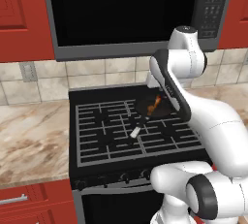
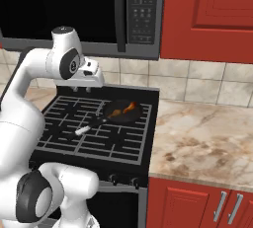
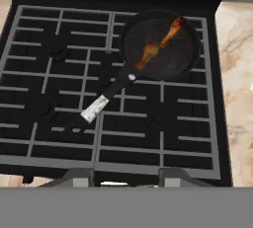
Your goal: Take the chicken drumsticks from the pan and place one on each plate on the dining counter.
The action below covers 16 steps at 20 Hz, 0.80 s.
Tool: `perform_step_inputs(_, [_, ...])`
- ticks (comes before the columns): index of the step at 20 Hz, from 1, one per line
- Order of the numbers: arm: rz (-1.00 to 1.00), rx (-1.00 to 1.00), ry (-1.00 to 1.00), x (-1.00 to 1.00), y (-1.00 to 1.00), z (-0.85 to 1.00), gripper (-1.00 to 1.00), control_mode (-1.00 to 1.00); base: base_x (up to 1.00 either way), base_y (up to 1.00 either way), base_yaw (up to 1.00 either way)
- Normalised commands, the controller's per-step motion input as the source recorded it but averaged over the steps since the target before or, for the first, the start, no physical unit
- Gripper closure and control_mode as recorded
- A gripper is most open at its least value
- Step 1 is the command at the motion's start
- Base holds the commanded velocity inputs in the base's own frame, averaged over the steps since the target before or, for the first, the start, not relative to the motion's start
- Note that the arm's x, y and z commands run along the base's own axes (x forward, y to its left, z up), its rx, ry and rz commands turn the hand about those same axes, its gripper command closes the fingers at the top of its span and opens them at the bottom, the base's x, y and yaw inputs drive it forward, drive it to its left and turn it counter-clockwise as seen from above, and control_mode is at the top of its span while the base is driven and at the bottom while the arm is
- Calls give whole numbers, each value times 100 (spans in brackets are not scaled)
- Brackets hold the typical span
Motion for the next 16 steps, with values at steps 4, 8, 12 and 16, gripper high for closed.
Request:
perform_step_inputs(4, [-5,0,-1,-8,0,-4,-100,-100,0,0,0])
perform_step_inputs(8, [-14,0,-6,-15,-5,-29,-100,-100,0,0,0])
perform_step_inputs(12, [-14,0,-2,-16,-19,-46,-100,-100,0,0,0])
perform_step_inputs(16, [-12,1,-6,-4,-32,-49,-100,-100,0,0,0])
